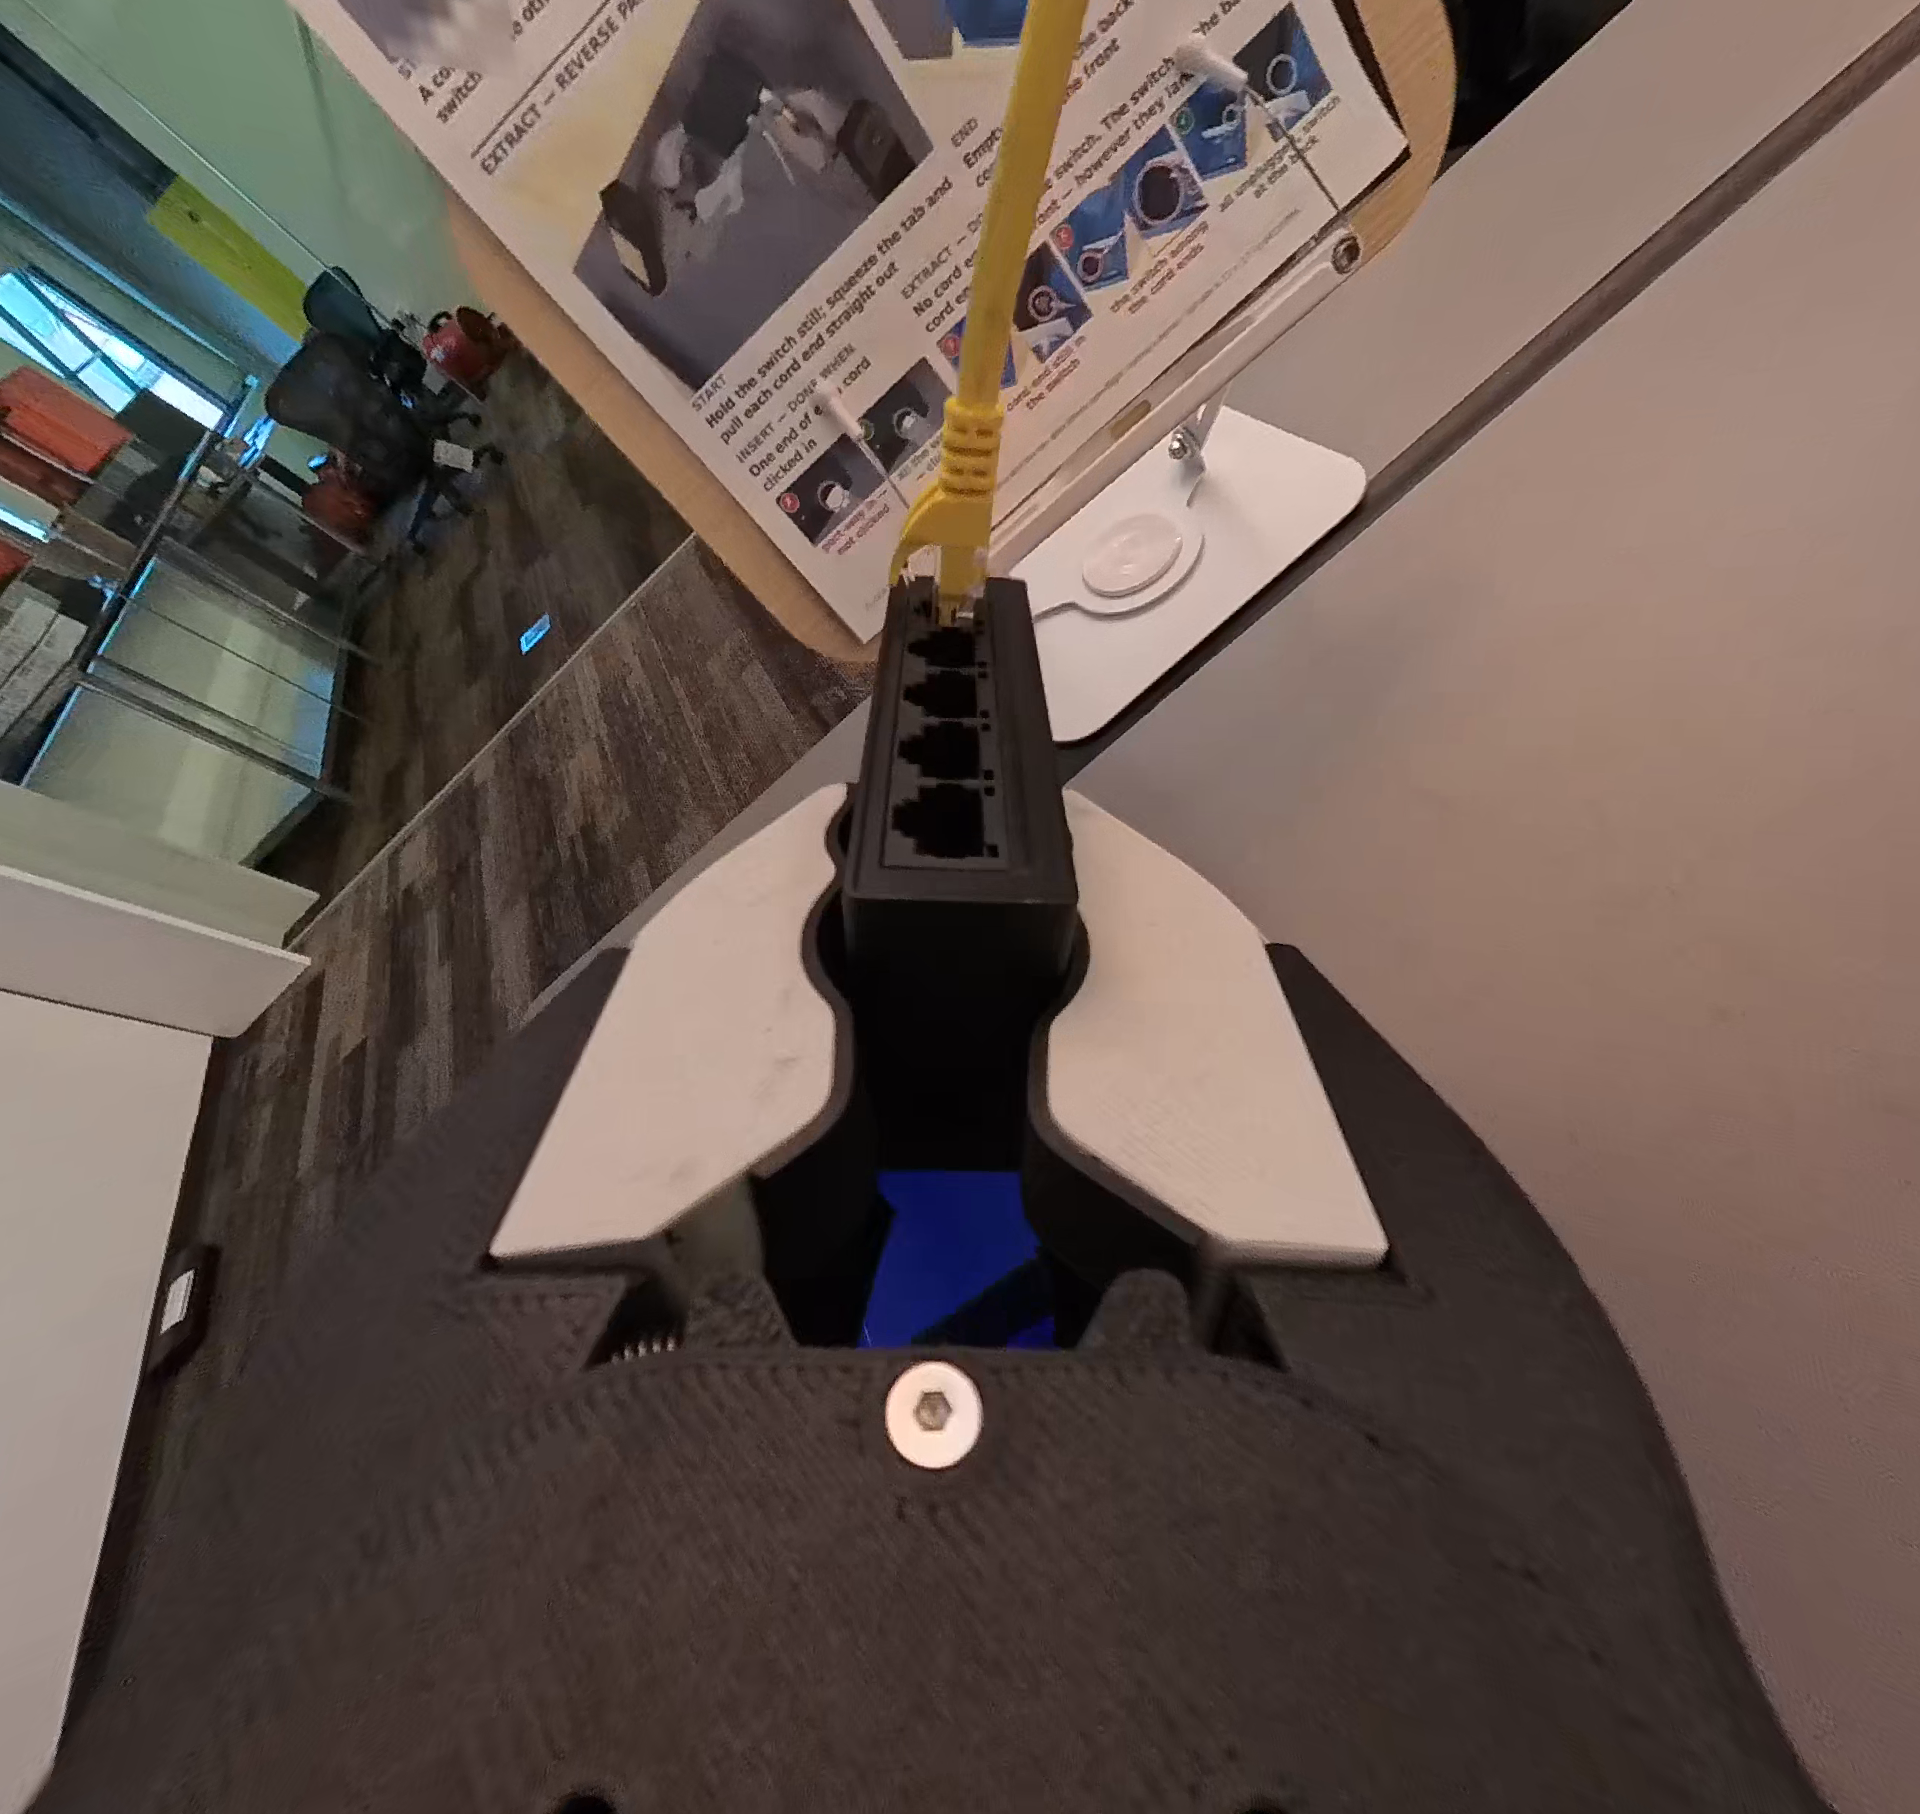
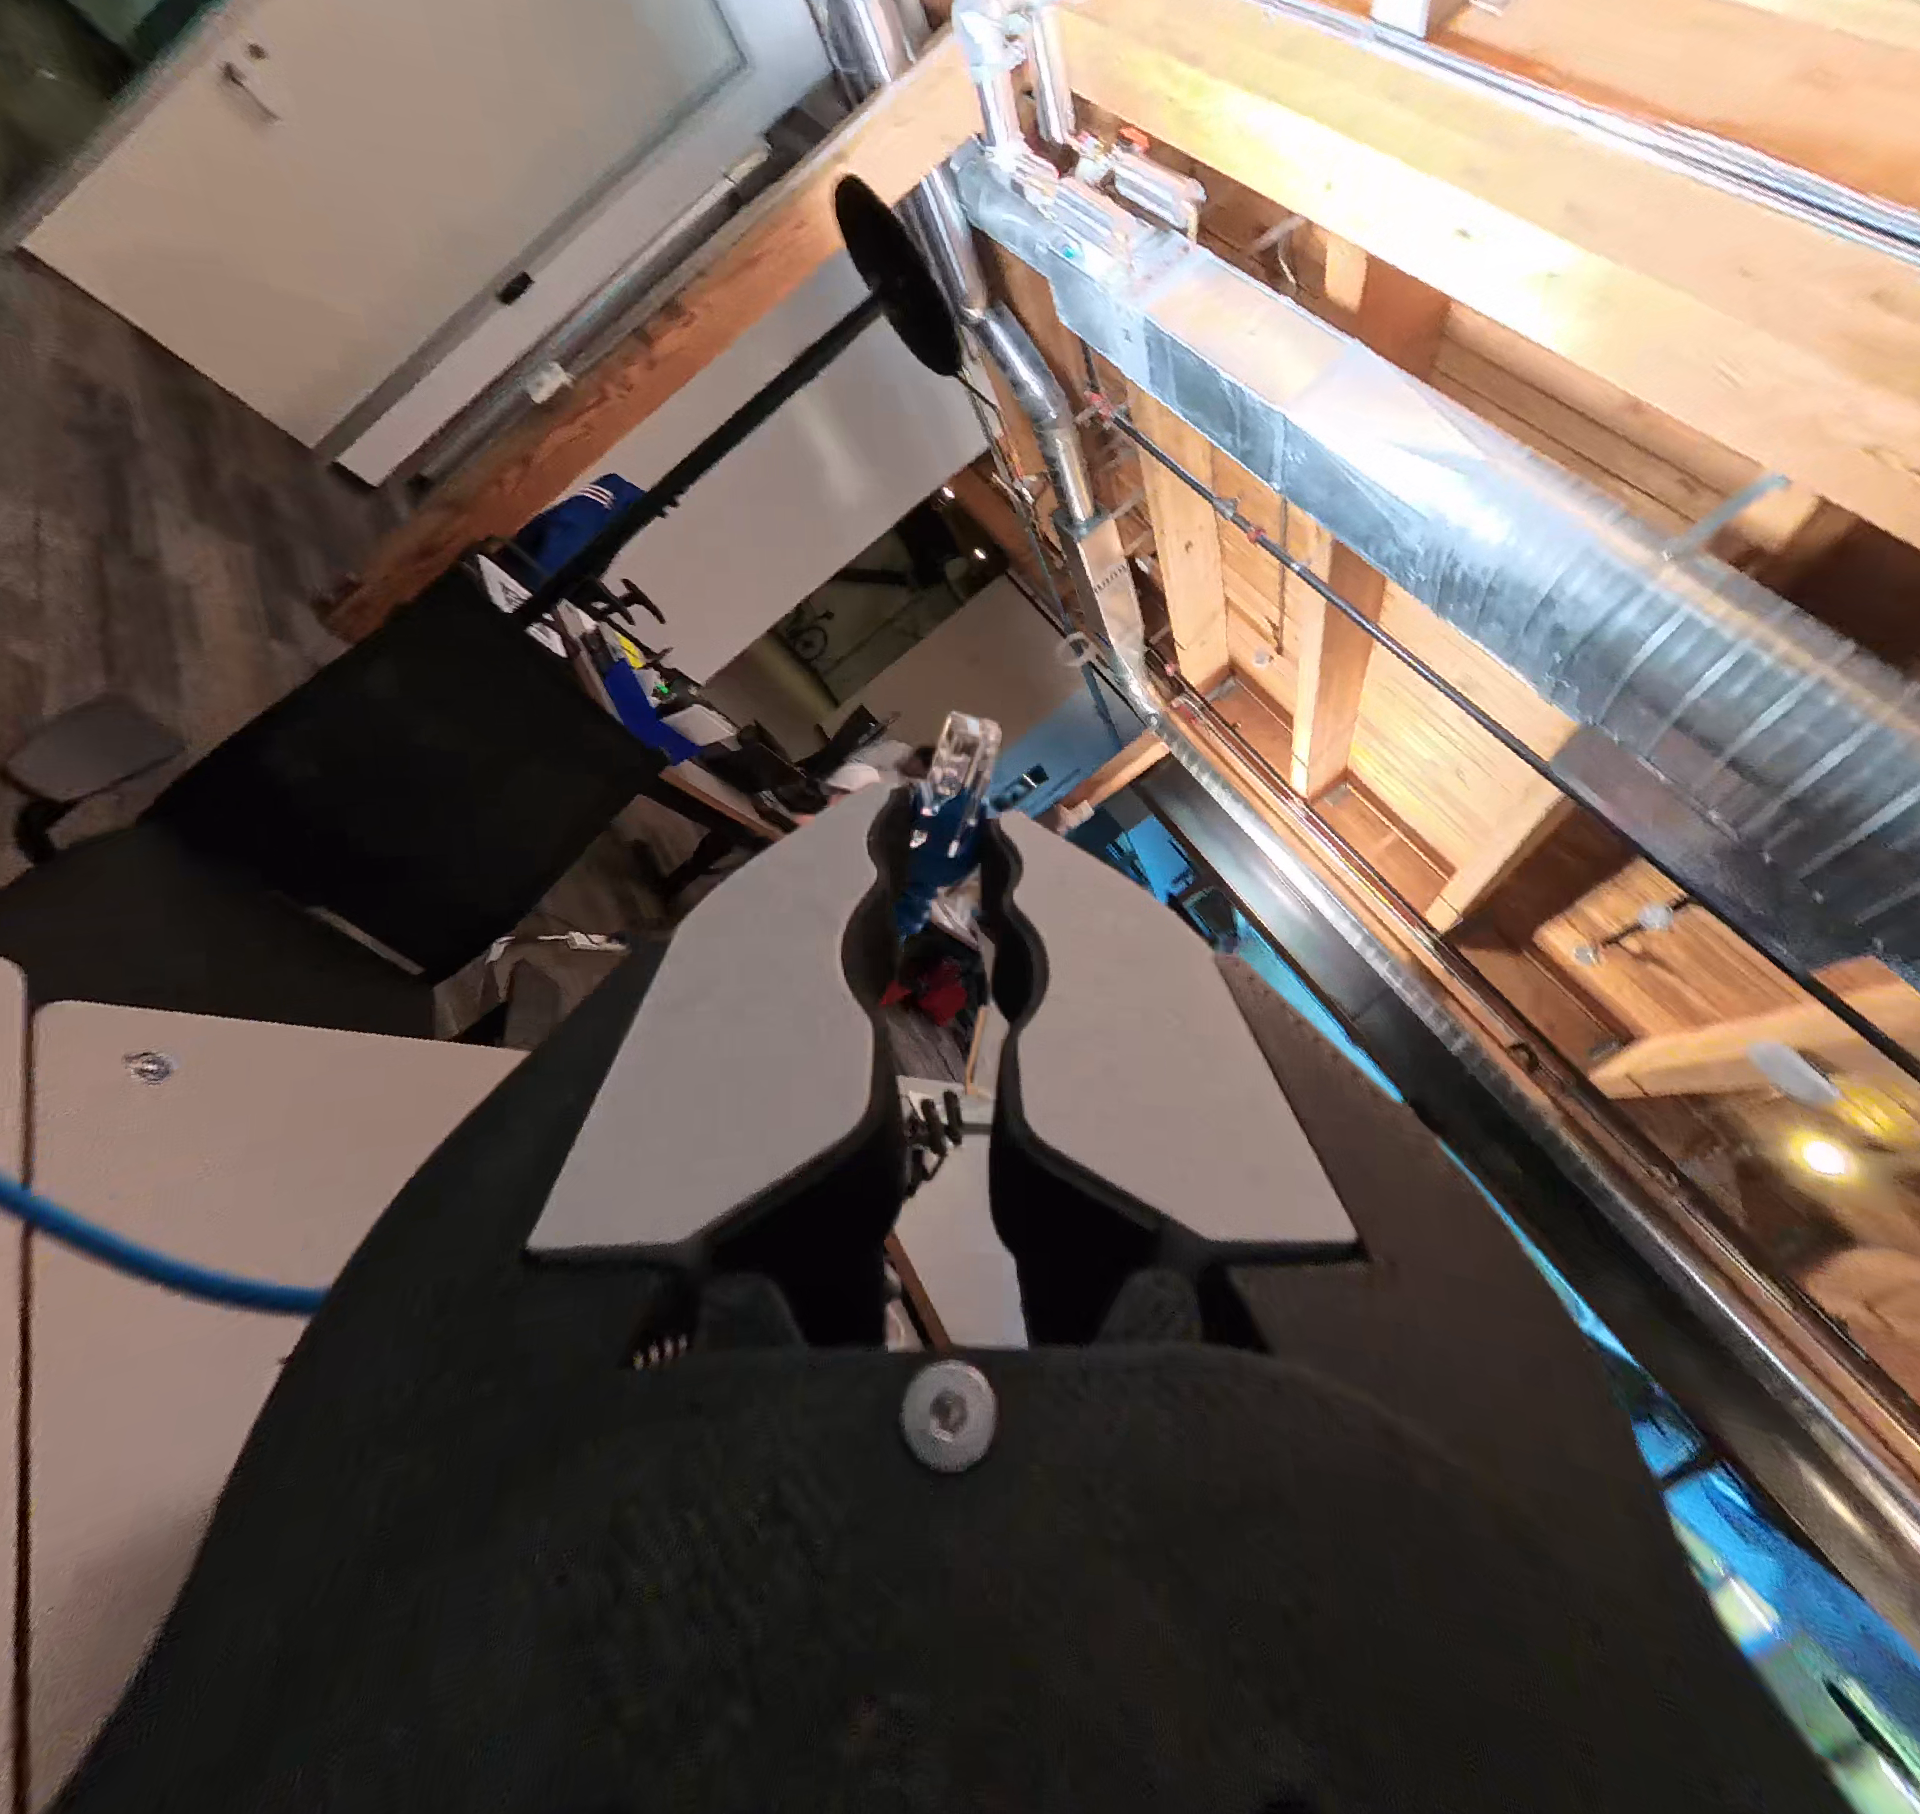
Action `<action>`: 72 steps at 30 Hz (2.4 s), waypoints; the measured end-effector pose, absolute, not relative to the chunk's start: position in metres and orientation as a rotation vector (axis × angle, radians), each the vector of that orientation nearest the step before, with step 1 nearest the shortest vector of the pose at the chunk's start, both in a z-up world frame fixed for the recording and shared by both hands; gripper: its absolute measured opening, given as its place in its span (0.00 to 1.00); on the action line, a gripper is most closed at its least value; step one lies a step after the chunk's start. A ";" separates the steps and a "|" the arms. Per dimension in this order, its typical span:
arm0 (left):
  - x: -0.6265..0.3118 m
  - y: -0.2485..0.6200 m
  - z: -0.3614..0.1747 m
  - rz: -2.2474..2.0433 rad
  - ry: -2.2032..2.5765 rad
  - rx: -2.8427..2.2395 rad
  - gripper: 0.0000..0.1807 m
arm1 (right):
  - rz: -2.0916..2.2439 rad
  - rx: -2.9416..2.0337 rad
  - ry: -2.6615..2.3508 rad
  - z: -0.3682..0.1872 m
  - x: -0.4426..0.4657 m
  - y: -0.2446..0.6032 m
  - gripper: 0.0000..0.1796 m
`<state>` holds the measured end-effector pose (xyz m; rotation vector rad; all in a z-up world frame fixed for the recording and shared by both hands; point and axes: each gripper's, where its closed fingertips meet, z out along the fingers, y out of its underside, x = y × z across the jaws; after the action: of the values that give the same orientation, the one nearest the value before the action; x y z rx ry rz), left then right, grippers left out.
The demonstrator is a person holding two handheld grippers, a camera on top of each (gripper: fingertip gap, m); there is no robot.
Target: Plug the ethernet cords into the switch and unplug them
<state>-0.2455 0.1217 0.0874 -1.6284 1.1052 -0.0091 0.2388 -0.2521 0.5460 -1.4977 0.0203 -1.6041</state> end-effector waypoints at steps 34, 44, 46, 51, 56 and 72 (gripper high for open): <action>-0.065 -0.071 0.077 -0.553 1.567 -1.125 0.16 | -0.889 -1.844 -0.618 0.409 0.022 -0.026 0.08; -0.090 -0.007 0.062 -0.470 1.445 -1.452 0.16 | -0.812 -1.798 -0.683 0.400 -0.018 -0.004 0.08; -0.091 0.001 0.057 -0.474 1.426 -1.497 0.16 | -0.793 -1.776 -0.683 0.410 -0.024 -0.009 0.08; -0.091 0.021 0.045 -0.468 1.374 -1.569 0.16 | -0.784 -1.729 -0.694 0.436 -0.034 -0.028 0.08; -0.091 0.031 0.041 -0.524 1.307 -1.621 0.16 | -0.747 -1.731 -0.749 0.438 -0.047 -0.044 0.08; -0.087 0.034 0.040 -0.479 1.288 -1.593 0.16 | -0.649 -1.675 -0.783 0.459 -0.111 -0.058 0.08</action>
<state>-0.0870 0.0339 0.0401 -1.5928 1.2884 -0.4794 -0.1111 -0.0579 0.4587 -1.6747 -0.7827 -0.6492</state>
